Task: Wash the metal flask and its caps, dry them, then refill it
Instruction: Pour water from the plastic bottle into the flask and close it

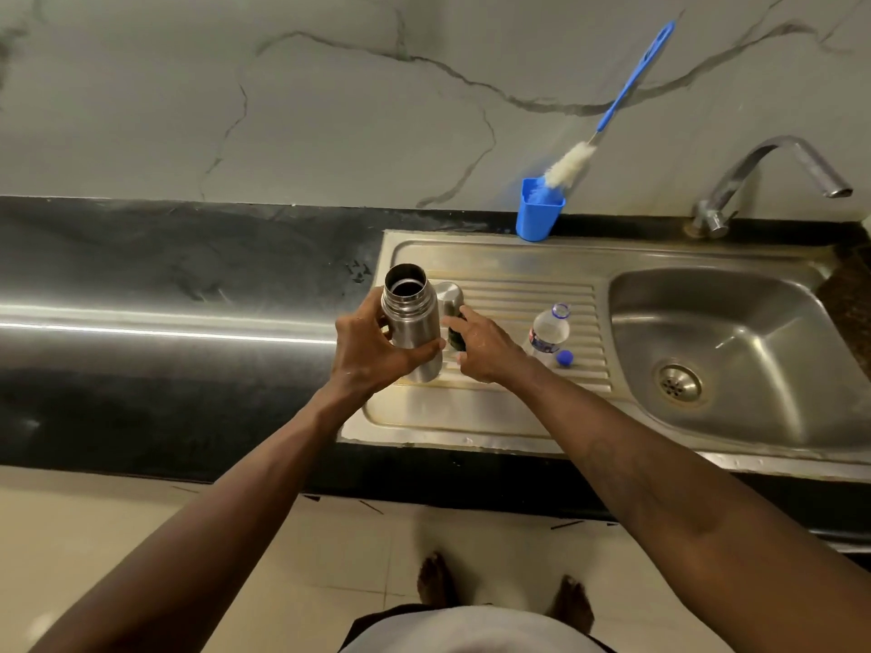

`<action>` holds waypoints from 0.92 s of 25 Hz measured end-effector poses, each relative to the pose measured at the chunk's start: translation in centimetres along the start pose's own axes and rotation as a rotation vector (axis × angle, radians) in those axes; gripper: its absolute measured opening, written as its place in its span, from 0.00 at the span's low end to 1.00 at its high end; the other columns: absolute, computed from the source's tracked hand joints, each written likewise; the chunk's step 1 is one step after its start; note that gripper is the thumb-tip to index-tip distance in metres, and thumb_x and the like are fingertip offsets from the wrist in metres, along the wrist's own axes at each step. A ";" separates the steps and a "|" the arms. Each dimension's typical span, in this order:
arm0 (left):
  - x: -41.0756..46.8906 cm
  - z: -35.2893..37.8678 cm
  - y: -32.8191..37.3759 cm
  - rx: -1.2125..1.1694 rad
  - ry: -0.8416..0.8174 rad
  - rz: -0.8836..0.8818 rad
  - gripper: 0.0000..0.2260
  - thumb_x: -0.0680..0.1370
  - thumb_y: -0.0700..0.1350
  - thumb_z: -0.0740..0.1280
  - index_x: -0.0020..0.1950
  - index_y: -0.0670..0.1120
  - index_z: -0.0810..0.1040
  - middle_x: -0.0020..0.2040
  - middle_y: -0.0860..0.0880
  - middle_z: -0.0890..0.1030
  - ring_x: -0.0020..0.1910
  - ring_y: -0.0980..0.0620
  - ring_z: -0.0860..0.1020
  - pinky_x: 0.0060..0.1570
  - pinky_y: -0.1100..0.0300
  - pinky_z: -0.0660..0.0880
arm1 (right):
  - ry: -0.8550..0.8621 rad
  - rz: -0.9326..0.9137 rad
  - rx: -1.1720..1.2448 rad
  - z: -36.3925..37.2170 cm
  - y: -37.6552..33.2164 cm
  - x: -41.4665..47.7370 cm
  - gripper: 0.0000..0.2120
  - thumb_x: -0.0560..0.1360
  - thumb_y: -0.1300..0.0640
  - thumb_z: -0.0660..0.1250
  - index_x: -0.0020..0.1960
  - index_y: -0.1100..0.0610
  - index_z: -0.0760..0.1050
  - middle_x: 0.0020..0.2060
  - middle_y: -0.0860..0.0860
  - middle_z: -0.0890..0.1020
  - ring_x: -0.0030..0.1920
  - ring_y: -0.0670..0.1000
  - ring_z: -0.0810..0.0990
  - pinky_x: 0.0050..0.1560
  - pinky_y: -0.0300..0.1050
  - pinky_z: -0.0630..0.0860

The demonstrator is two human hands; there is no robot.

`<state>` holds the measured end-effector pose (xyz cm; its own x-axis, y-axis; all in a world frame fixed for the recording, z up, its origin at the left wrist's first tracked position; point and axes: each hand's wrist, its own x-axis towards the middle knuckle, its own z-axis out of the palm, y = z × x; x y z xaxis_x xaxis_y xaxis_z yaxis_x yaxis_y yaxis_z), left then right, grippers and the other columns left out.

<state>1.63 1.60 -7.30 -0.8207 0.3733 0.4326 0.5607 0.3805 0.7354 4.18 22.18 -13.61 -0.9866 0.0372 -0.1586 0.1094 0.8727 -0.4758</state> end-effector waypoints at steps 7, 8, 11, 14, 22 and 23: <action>0.9 0.4 -2.0 -0.002 -0.053 -0.012 0.36 0.64 0.53 0.86 0.66 0.42 0.78 0.55 0.49 0.85 0.50 0.53 0.84 0.48 0.57 0.84 | 0.175 0.066 0.116 -1.0 0.4 1.3 0.18 0.66 0.56 0.76 0.56 0.48 0.82 0.46 0.51 0.84 0.48 0.56 0.83 0.48 0.49 0.81; 1.1 0.6 -2.1 0.002 -0.066 -0.011 0.35 0.64 0.54 0.85 0.66 0.43 0.78 0.55 0.49 0.85 0.50 0.53 0.84 0.48 0.54 0.84 | 0.277 0.064 0.198 -2.1 -0.1 1.1 0.17 0.67 0.51 0.77 0.56 0.49 0.82 0.45 0.50 0.85 0.47 0.54 0.83 0.48 0.48 0.80; 1.6 1.3 -2.1 0.026 -0.079 -0.030 0.35 0.64 0.56 0.85 0.65 0.46 0.78 0.54 0.51 0.85 0.49 0.52 0.84 0.47 0.51 0.84 | 0.504 0.020 0.412 -6.1 -2.0 0.1 0.20 0.73 0.41 0.75 0.61 0.49 0.82 0.48 0.47 0.86 0.47 0.46 0.83 0.50 0.42 0.80; 2.1 1.9 -1.4 0.069 -0.054 -0.068 0.34 0.63 0.57 0.84 0.65 0.48 0.78 0.51 0.51 0.85 0.46 0.51 0.83 0.46 0.51 0.83 | 0.494 -0.114 0.669 -9.8 -3.6 -1.0 0.22 0.76 0.42 0.73 0.68 0.46 0.78 0.54 0.47 0.85 0.52 0.49 0.85 0.57 0.53 0.83; 2.8 2.6 0.3 0.149 -0.076 -0.050 0.32 0.64 0.59 0.81 0.64 0.49 0.78 0.47 0.51 0.85 0.41 0.53 0.83 0.42 0.52 0.83 | 0.216 -0.414 0.301 -14.3 -3.8 -1.8 0.27 0.76 0.55 0.75 0.74 0.51 0.74 0.61 0.53 0.80 0.60 0.51 0.80 0.56 0.49 0.83; 2.8 2.6 0.5 0.155 -0.085 -0.038 0.32 0.64 0.59 0.81 0.63 0.48 0.78 0.47 0.51 0.85 0.40 0.53 0.82 0.41 0.52 0.83 | 0.177 -0.430 0.267 -14.4 -3.7 -1.8 0.28 0.75 0.57 0.75 0.74 0.51 0.74 0.61 0.54 0.80 0.60 0.52 0.79 0.56 0.49 0.83</action>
<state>-0.14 5.08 -7.08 -0.8328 0.4243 0.3555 0.5454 0.5192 0.6581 3.79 25.85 0.90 -0.9518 -0.1950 0.2367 -0.3054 0.6736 -0.6730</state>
